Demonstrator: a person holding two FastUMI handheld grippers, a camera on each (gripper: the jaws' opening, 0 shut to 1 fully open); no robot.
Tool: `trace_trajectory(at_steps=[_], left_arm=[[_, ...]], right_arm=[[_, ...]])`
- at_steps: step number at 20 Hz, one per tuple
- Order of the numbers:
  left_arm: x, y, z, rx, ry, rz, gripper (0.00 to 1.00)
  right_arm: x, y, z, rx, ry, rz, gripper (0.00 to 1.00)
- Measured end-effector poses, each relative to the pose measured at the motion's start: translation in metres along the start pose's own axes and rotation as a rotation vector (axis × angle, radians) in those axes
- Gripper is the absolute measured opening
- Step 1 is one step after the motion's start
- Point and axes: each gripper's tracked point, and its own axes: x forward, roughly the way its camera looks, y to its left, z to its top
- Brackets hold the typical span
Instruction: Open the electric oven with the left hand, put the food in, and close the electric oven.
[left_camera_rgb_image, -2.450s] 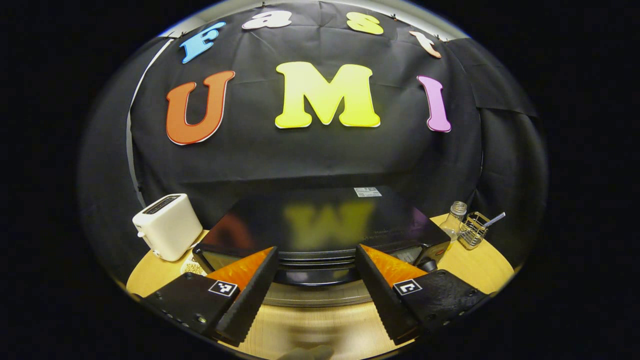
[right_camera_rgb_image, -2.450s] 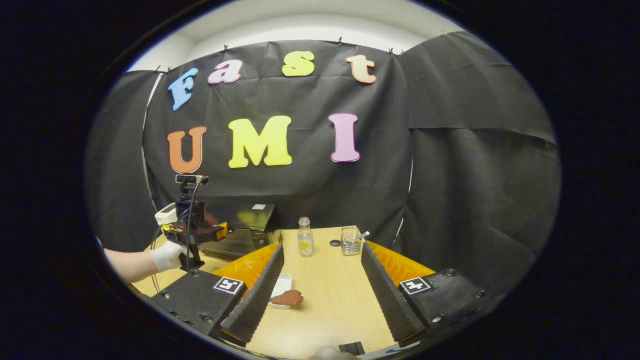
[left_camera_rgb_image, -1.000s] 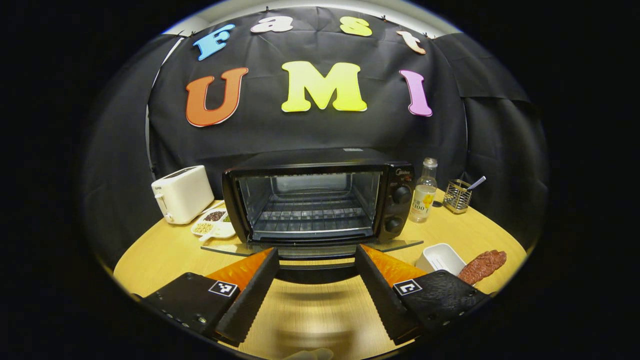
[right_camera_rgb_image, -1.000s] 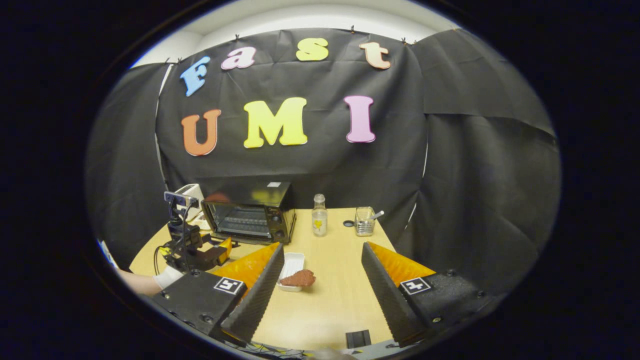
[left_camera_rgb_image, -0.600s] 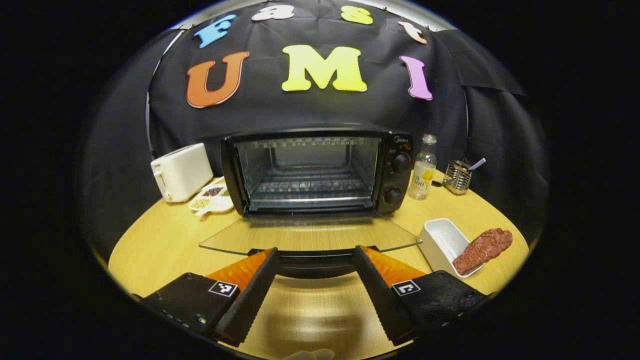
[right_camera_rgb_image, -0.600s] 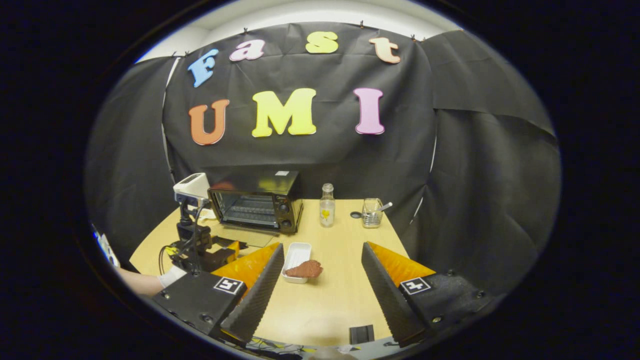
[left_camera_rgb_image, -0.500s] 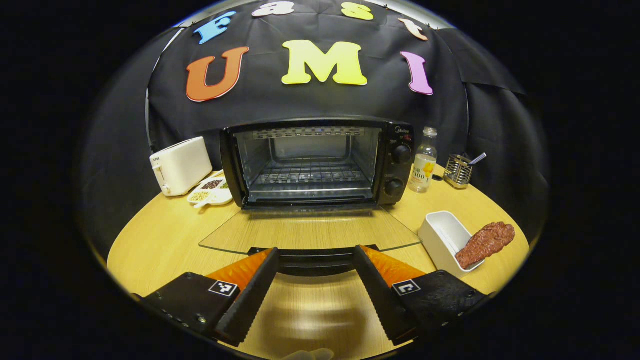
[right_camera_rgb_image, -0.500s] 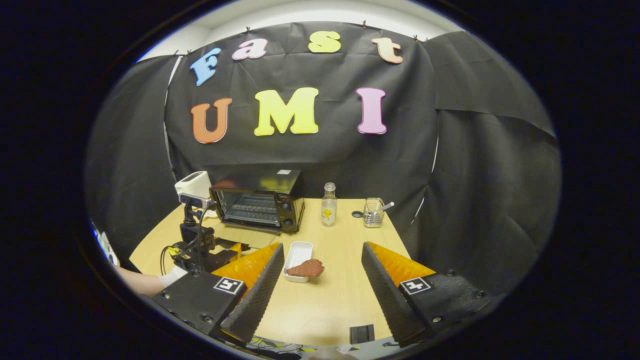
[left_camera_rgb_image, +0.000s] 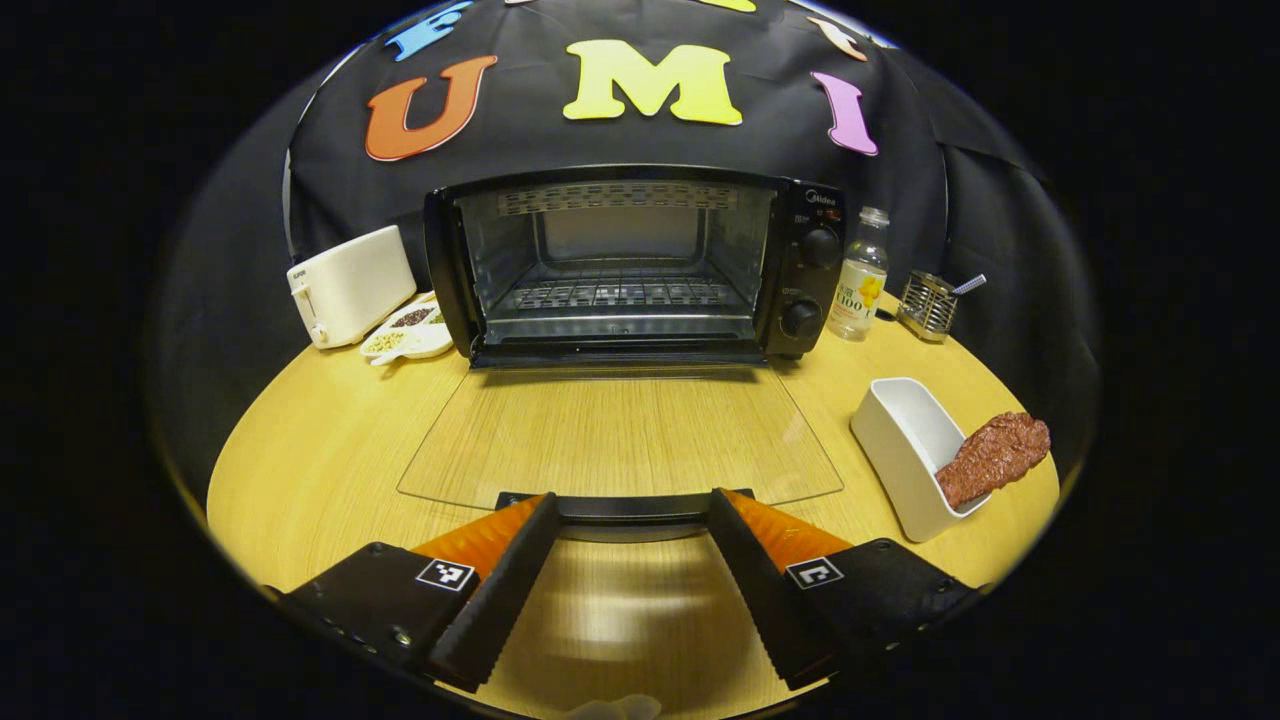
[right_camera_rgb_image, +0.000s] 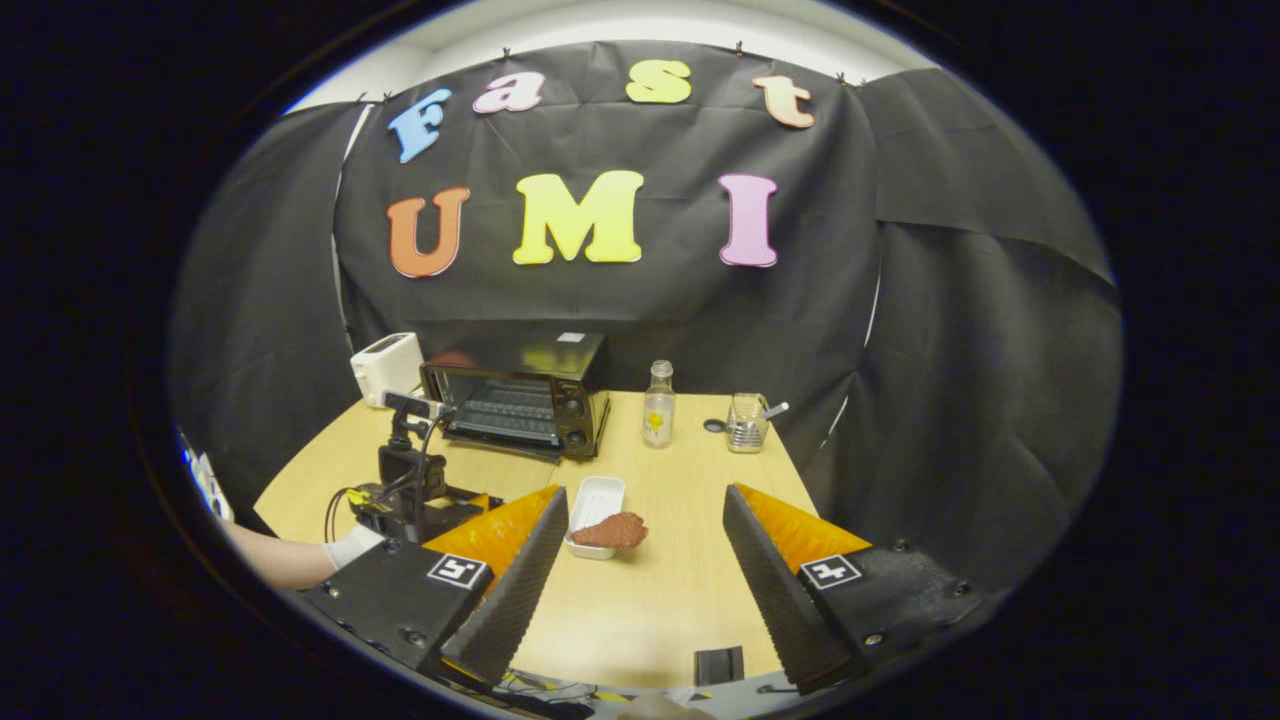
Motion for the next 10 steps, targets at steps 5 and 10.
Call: trace_trajectory(at_steps=[5,10], left_arm=[[-0.019,0.009,0.013,-0.005,-0.056,0.004,0.97],[-0.077,0.012,0.051,-0.002,-0.180,-0.030,0.97]], right_arm=[[0.011,-0.015,-0.010,0.030,0.001,-0.015,0.99],[0.064,-0.024,-0.048,0.060,0.106,0.059,0.98]])
